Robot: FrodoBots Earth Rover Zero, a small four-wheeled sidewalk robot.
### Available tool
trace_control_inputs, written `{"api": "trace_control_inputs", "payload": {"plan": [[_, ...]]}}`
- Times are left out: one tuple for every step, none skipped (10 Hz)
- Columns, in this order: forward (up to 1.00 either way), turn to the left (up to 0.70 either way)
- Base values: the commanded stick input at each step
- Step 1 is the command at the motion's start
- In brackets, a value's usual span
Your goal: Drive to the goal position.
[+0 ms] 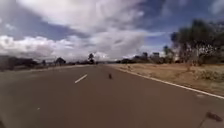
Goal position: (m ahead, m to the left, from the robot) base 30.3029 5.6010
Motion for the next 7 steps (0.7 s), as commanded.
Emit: {"api": "trace_control_inputs", "payload": {"plan": [[0.7, -0.35], [0.7, -0.35], [0.7, -0.35], [0.7, -0.35], [0.7, -0.35], [0.7, -0.35], [0.7, -0.21]]}}
